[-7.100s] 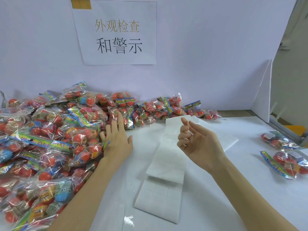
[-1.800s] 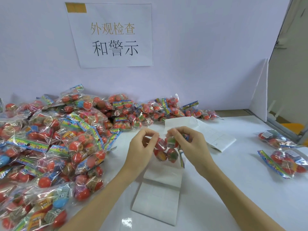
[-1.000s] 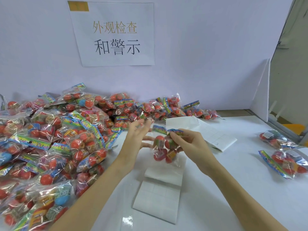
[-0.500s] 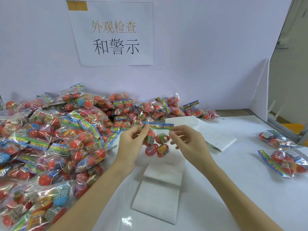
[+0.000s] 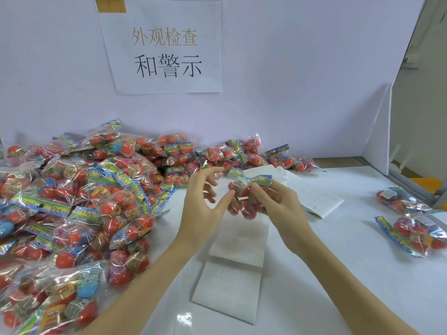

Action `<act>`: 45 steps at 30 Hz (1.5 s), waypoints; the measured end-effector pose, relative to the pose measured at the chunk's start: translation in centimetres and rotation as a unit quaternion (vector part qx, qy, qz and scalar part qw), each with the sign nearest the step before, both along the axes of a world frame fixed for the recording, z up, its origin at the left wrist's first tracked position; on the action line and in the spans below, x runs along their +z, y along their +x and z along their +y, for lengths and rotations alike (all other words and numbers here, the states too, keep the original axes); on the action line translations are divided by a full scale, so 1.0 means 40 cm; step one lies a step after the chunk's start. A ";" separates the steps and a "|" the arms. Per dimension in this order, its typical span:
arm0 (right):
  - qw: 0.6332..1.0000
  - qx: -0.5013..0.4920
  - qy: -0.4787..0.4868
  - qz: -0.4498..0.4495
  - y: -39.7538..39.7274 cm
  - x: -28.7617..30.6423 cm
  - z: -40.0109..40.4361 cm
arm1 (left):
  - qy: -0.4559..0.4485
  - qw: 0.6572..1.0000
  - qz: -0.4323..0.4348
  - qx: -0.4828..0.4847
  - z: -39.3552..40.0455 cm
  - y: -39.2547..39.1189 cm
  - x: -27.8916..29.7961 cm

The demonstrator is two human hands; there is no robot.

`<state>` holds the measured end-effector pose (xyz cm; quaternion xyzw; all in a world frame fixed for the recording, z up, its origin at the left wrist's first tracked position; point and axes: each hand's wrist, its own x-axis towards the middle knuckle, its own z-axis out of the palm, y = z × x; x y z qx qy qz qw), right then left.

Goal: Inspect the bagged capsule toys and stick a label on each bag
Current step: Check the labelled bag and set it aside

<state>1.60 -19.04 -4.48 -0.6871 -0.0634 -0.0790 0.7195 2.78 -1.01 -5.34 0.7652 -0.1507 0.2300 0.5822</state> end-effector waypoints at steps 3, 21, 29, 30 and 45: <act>0.998 0.040 0.043 0.029 -0.001 0.003 -0.008 | -0.062 0.989 0.125 -0.047 0.011 0.010 0.009; 0.994 0.076 0.036 0.076 -0.008 0.015 -0.002 | -0.260 0.940 0.205 -0.083 0.039 0.027 0.025; 0.992 0.071 -0.030 0.104 -0.010 0.014 -0.009 | -0.179 0.950 0.233 -0.102 0.040 0.020 0.022; 0.993 0.045 -0.027 0.101 -0.009 0.013 -0.009 | -0.191 0.950 0.228 -0.100 0.041 0.023 0.020; 0.985 0.091 0.084 0.118 -0.011 0.024 -0.004 | -0.256 0.943 0.203 -0.059 0.022 0.017 0.011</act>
